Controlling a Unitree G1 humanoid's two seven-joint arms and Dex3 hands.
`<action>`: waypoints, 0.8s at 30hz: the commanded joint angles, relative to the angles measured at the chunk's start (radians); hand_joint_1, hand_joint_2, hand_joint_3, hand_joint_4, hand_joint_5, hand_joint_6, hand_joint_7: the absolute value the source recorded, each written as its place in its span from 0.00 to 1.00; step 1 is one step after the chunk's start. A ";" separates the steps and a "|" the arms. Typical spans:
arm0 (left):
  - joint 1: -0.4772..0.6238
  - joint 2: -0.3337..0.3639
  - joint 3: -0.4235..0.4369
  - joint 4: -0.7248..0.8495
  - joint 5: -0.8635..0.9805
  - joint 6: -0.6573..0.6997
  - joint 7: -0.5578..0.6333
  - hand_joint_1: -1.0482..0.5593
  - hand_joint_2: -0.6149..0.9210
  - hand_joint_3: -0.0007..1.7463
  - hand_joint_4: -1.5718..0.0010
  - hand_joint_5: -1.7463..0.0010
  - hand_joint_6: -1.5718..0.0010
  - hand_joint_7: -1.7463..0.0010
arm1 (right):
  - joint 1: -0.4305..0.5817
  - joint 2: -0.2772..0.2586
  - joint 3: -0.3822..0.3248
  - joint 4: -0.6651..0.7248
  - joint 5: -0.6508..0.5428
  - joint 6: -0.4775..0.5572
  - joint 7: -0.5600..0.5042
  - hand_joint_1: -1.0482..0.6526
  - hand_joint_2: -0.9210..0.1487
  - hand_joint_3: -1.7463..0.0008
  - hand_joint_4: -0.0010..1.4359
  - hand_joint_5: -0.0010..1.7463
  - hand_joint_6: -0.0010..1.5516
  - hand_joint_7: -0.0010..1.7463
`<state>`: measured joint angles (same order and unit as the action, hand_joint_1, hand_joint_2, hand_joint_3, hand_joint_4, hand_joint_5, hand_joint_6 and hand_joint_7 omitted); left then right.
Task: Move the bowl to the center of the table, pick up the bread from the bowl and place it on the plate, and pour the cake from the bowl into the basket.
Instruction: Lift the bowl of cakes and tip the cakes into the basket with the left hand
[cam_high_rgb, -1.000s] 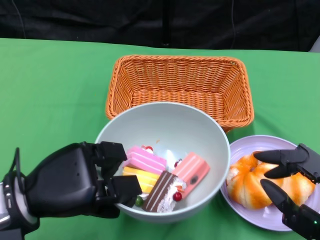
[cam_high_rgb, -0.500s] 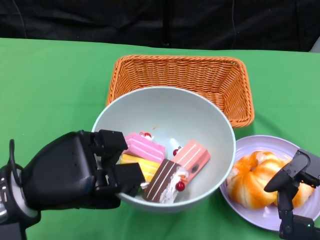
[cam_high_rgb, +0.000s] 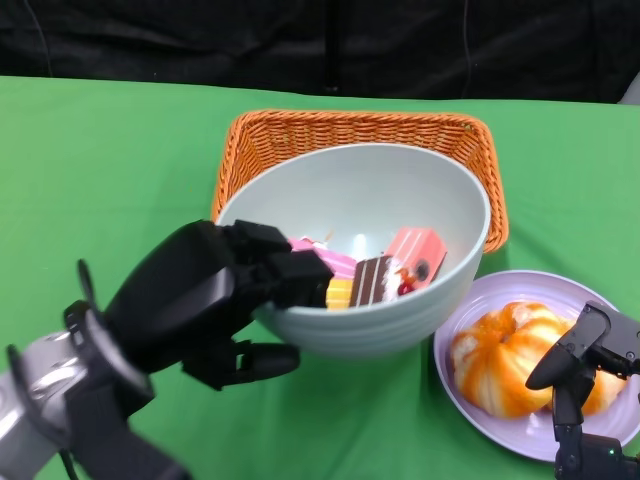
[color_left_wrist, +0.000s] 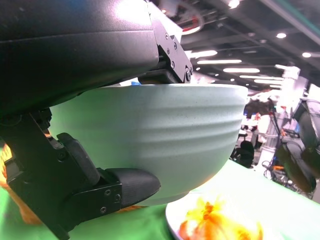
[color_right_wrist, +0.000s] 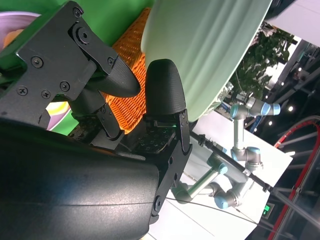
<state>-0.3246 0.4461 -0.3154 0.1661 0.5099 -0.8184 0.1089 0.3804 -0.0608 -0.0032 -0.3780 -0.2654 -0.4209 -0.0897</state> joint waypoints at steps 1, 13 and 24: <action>-0.044 -0.048 0.010 0.019 -0.094 0.043 -0.066 0.53 0.51 0.98 0.33 0.00 0.47 0.00 | 0.005 -0.013 -0.009 0.004 -0.001 0.000 0.005 0.57 0.63 0.09 0.68 1.00 0.53 0.87; -0.113 -0.310 0.062 0.150 -0.354 0.236 -0.188 0.54 0.52 1.00 0.33 0.00 0.46 0.01 | 0.015 -0.009 -0.001 0.004 -0.012 -0.002 0.007 0.57 0.64 0.09 0.67 1.00 0.53 0.86; -0.190 -0.496 0.157 0.296 -0.432 0.380 -0.152 0.54 0.56 0.97 0.32 0.00 0.45 0.00 | 0.022 -0.009 0.003 0.005 -0.014 0.002 0.017 0.56 0.64 0.10 0.68 1.00 0.53 0.86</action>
<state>-0.4842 -0.0354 -0.1823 0.4526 0.1045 -0.4493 -0.0705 0.3955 -0.0610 0.0049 -0.3745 -0.2839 -0.4204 -0.0735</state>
